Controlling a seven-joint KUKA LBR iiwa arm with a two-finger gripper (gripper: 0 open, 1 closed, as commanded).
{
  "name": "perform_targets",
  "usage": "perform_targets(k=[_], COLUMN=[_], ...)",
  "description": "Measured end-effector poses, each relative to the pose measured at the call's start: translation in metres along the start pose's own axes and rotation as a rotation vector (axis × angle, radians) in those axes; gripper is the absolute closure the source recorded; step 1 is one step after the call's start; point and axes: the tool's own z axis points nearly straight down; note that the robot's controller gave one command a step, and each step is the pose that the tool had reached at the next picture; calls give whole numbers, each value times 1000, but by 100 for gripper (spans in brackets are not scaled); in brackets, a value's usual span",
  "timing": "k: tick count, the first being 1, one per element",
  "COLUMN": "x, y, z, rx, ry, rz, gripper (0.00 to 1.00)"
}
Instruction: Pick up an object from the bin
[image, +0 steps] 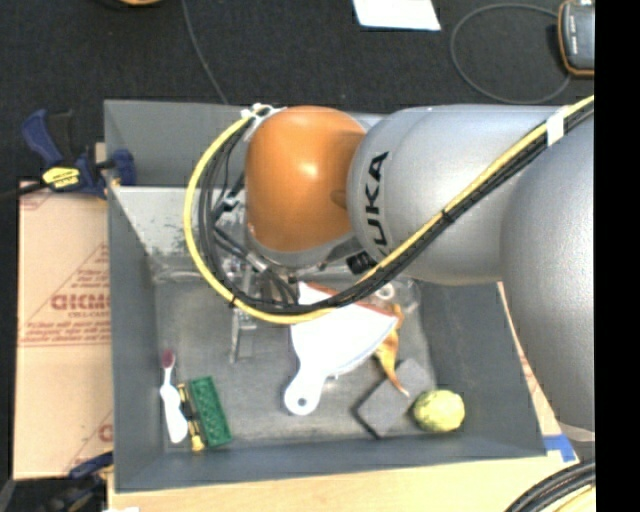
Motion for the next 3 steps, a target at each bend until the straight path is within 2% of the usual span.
perform_targets(k=[1, 2, 3], x=[-2, 37, 52], y=[-1, 18, -124], z=[-4, 114, 76], rx=[-1, 1, 0], ry=[-8, -11, -9], rz=[4, -668, -630], gripper=[0, 0, 0])
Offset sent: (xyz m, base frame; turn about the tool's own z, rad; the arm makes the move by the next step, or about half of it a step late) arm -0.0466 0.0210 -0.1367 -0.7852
